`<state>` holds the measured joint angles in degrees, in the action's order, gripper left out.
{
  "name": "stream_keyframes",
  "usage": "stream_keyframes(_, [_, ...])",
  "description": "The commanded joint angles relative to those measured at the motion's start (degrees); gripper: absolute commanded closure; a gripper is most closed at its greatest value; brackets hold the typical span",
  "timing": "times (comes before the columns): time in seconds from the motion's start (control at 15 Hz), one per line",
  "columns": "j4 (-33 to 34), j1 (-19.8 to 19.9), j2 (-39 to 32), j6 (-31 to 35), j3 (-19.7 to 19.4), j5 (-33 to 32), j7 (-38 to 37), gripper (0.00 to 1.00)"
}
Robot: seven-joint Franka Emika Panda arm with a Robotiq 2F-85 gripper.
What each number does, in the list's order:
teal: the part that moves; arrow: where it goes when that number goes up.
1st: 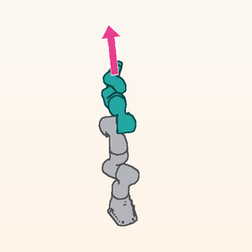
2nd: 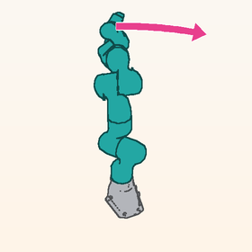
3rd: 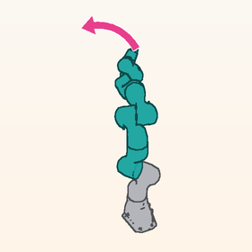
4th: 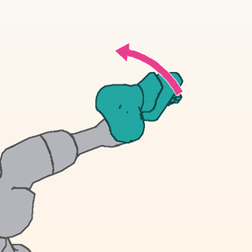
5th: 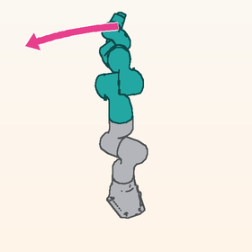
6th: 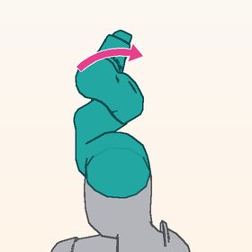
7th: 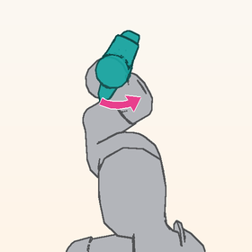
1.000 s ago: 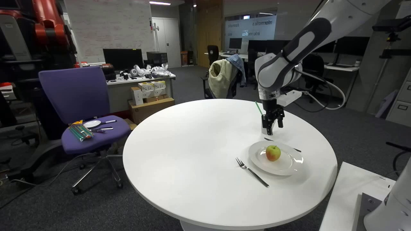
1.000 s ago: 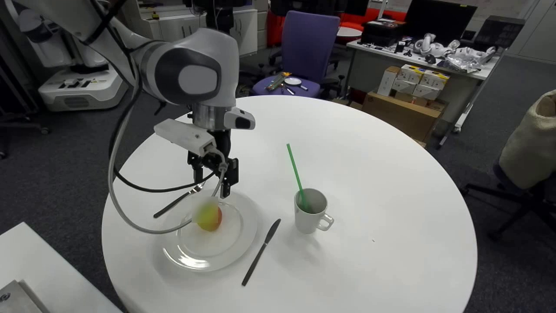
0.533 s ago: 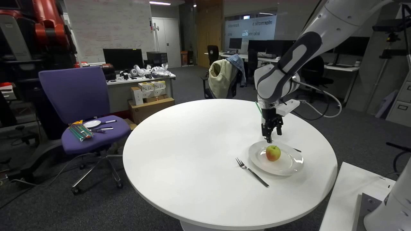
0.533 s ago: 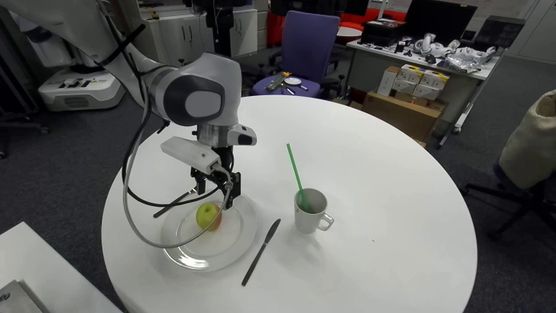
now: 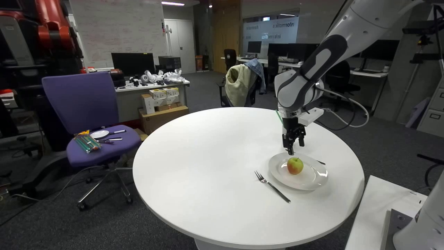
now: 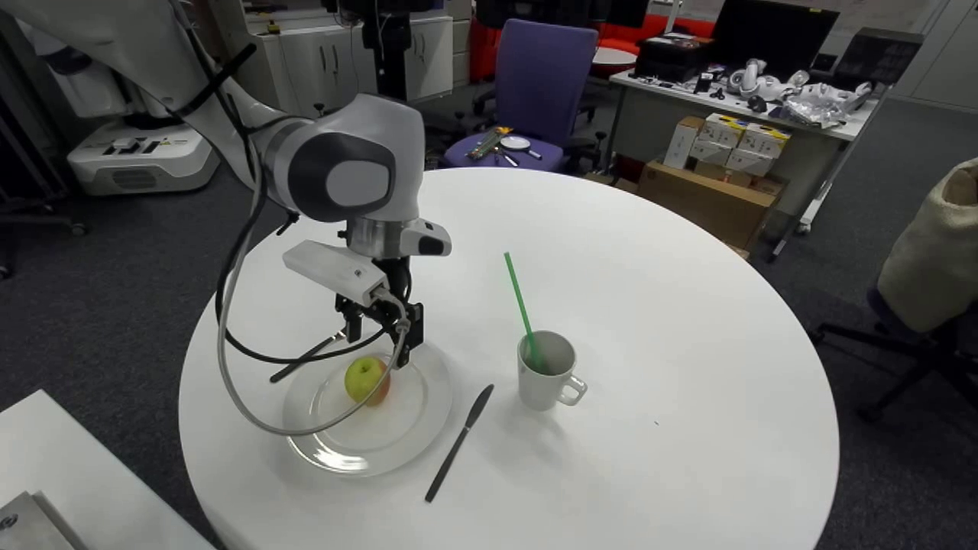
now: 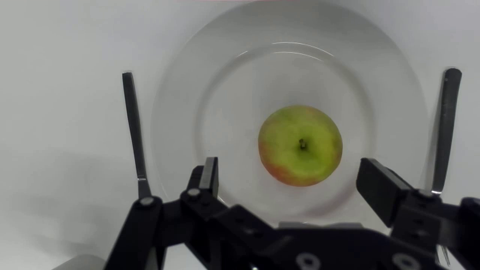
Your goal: Put the apple on the table
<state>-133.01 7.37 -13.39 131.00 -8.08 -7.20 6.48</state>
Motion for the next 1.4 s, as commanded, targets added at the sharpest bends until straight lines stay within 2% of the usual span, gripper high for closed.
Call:
stream_keyframes(0.0, [0.4,-0.3,-1.2,-0.2,0.3,-0.9,-1.0,0.0])
stream_keyframes(0.93, [3.4,-0.7,-8.8,-0.9,0.8,-0.8,-0.6,0.0])
stream_keyframes(1.0, [3.6,-0.7,-9.1,-0.9,0.7,-0.9,-0.6,0.07])
stream_keyframes(1.07, [3.8,-0.7,-9.3,-0.9,0.7,-0.9,-0.6,0.26])
stream_keyframes(1.27, [4.0,-0.7,-9.4,-1.1,0.8,-1.0,-0.5,0.5])
stream_keyframes(1.33, [4.2,-0.6,-9.4,-1.2,0.8,-1.0,-0.4,0.52])
